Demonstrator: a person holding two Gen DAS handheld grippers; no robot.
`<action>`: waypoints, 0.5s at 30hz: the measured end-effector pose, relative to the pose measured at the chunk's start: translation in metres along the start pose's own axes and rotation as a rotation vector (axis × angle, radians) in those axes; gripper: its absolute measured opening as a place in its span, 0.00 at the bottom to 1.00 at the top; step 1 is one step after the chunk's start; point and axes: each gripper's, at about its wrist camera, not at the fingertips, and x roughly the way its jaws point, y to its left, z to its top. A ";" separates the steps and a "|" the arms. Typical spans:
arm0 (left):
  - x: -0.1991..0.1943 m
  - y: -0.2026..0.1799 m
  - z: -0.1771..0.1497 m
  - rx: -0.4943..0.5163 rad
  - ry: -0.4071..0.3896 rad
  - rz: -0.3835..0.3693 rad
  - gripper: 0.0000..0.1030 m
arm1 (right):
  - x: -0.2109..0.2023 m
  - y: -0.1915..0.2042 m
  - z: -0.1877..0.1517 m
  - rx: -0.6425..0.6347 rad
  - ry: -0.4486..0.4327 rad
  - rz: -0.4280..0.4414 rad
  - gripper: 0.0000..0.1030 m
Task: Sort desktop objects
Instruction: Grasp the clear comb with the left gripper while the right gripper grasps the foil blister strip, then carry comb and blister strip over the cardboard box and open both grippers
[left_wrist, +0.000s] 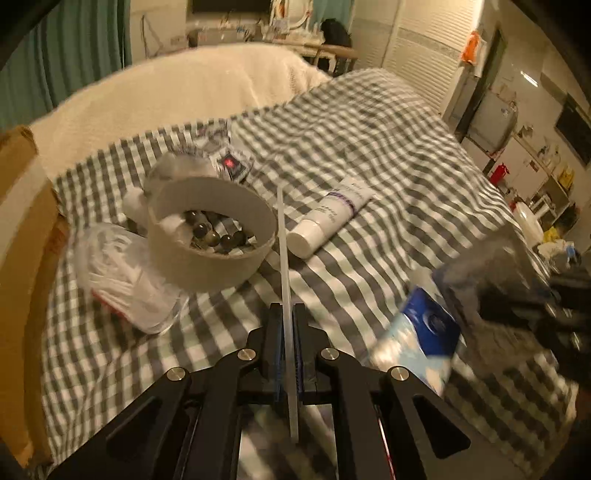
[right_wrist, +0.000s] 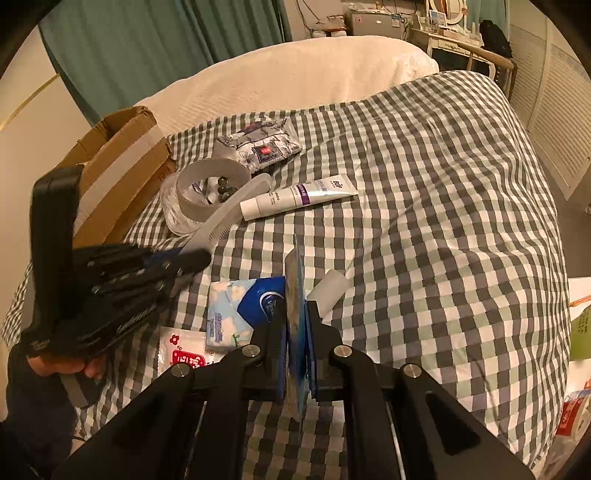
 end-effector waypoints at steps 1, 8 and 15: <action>0.003 0.003 0.002 -0.017 -0.001 -0.009 0.05 | 0.000 0.000 0.000 0.000 0.000 -0.001 0.08; -0.025 0.019 -0.005 -0.134 -0.100 -0.081 0.03 | -0.006 0.005 0.005 -0.010 -0.012 -0.007 0.08; -0.097 0.028 -0.006 -0.171 -0.284 -0.020 0.03 | -0.031 0.034 0.033 -0.072 -0.089 0.045 0.08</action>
